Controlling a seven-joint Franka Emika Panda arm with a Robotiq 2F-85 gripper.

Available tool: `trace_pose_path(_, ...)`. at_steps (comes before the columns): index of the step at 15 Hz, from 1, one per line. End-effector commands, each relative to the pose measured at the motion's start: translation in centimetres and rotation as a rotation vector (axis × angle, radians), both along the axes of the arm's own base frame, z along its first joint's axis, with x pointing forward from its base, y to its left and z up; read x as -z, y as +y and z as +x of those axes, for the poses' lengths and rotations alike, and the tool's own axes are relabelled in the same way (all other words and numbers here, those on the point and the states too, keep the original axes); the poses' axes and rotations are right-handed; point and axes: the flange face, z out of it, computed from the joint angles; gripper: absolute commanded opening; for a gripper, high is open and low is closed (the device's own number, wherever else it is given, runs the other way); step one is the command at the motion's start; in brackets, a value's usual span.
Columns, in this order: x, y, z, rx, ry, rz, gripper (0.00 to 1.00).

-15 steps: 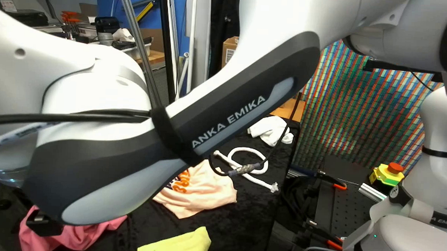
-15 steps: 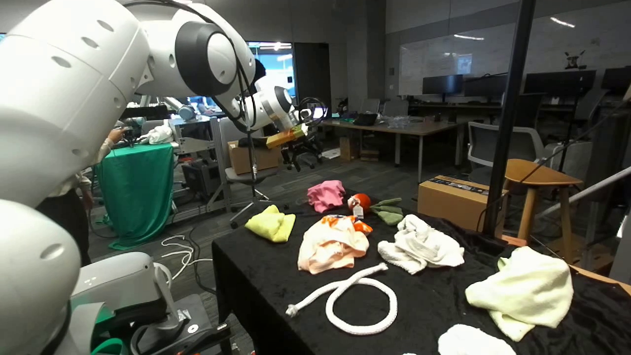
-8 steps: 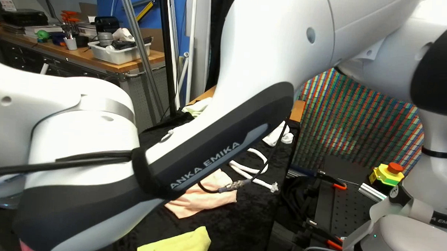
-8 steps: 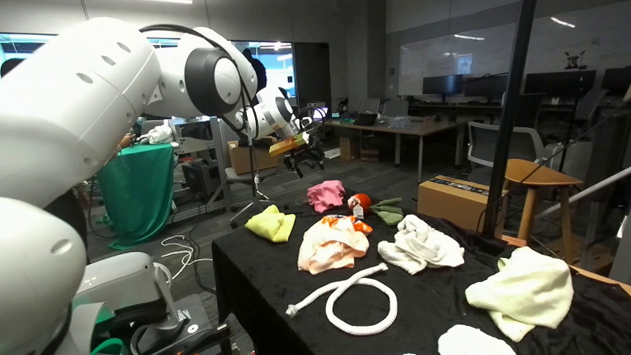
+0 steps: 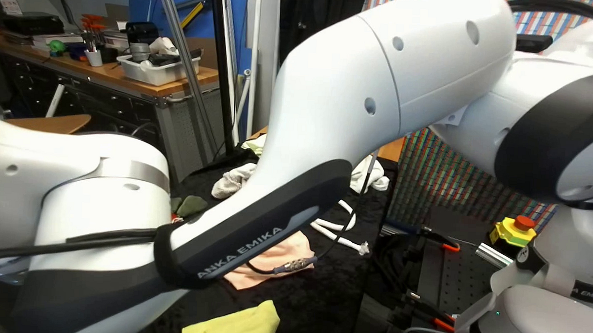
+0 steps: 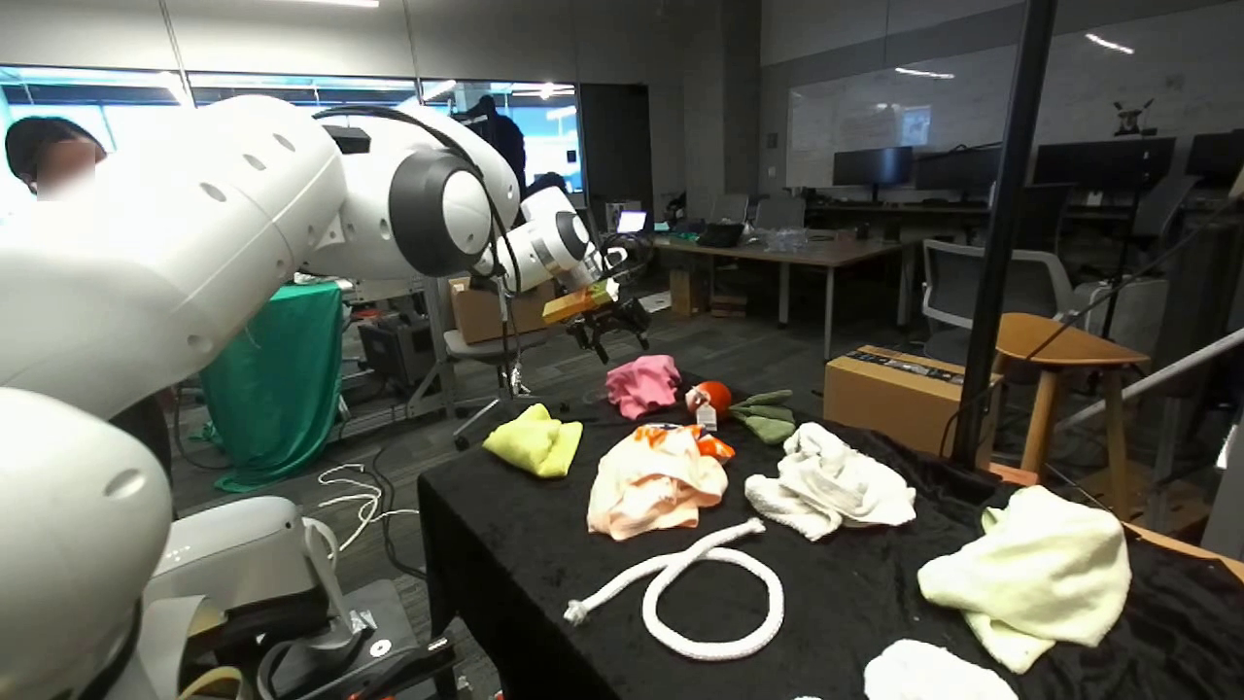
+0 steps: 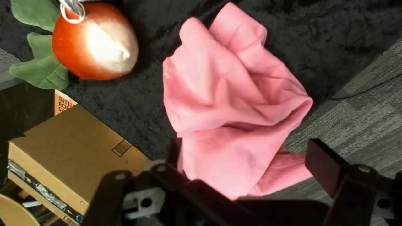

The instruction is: Put all the items on the table in one place

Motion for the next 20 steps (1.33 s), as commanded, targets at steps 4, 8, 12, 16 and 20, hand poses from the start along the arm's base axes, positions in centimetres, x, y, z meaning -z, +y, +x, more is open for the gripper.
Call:
trace_pose_path(4, 0.8, -1.2, 2.7, 0.125, -0.017, 0.047, 1.0)
trace_pose_path(8, 2.0, -2.7, 4.0, 0.216, -0.032, 0.06, 1.0)
trace_pose_path(12, 2.5, -3.1, 4.0, 0.271, -0.033, 0.086, 1.0)
trace_pose_path(16, 2.6, -2.7, 3.1, 0.278, -0.02, 0.077, 1.0)
trace_pose_path(20, 3.0, -2.8, 2.6, 0.279, 0.008, 0.061, 1.0)
